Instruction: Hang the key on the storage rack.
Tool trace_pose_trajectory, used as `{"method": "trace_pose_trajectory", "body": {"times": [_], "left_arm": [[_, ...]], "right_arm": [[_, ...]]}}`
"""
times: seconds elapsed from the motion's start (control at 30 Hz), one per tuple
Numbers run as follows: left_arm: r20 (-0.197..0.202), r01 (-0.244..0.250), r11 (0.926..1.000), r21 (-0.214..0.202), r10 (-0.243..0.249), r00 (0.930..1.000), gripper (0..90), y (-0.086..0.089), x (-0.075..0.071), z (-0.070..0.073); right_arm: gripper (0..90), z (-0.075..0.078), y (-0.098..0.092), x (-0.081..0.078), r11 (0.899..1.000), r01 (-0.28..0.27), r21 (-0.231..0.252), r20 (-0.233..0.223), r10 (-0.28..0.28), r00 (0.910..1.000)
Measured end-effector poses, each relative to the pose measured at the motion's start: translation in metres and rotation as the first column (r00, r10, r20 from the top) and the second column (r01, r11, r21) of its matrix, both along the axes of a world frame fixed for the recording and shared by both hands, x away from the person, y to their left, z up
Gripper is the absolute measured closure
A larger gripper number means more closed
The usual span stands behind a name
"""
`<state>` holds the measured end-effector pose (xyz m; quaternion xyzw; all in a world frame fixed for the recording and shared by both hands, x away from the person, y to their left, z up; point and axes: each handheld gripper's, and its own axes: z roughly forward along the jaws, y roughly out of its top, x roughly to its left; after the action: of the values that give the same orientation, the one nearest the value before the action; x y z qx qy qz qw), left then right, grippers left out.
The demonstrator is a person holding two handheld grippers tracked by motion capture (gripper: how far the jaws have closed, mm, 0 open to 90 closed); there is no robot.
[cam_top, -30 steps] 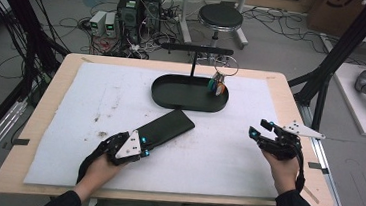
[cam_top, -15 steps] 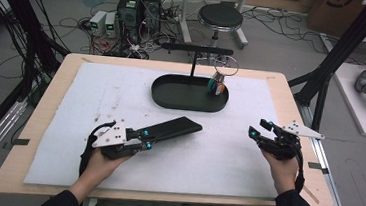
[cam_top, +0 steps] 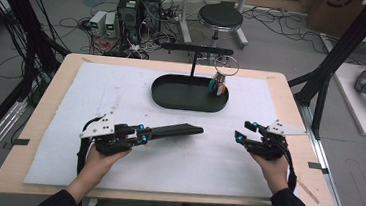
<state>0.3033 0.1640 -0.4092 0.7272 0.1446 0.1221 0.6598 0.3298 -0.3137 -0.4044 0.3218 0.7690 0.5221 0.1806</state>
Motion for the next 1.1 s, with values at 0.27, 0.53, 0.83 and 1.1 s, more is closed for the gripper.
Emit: {"method": "trace_pose_trajectory", "body": {"times": [0.27,0.53,0.83,1.1], "left_arm": [[-0.001,-0.028,0.9996,0.001,0.028,0.9996,80.7,0.006,0.002,0.000],[-0.013,-0.039,0.9992,-0.004,0.039,0.9991,80.6,0.010,0.004,-0.001],[-0.021,-0.043,0.9990,-0.011,0.043,0.9988,80.4,0.011,0.005,-0.002],[-0.022,-0.051,0.9983,-0.027,0.050,0.9985,80.1,0.015,0.004,-0.002]], "right_arm": [[40.4,-0.013,0.046,0.016,0.989,-0.131,-0.071,-0.039,0.129,0.9909],[40.7,-0.017,0.079,0.033,0.975,-0.178,-0.135,0.000,0.179,0.9838],[42.2,-0.029,0.106,0.050,0.942,-0.254,-0.219,-0.004,0.259,0.9659],[71.9,-0.025,0.116,0.054,0.913,-0.313,-0.263,0.002,0.325,0.9457]]}}
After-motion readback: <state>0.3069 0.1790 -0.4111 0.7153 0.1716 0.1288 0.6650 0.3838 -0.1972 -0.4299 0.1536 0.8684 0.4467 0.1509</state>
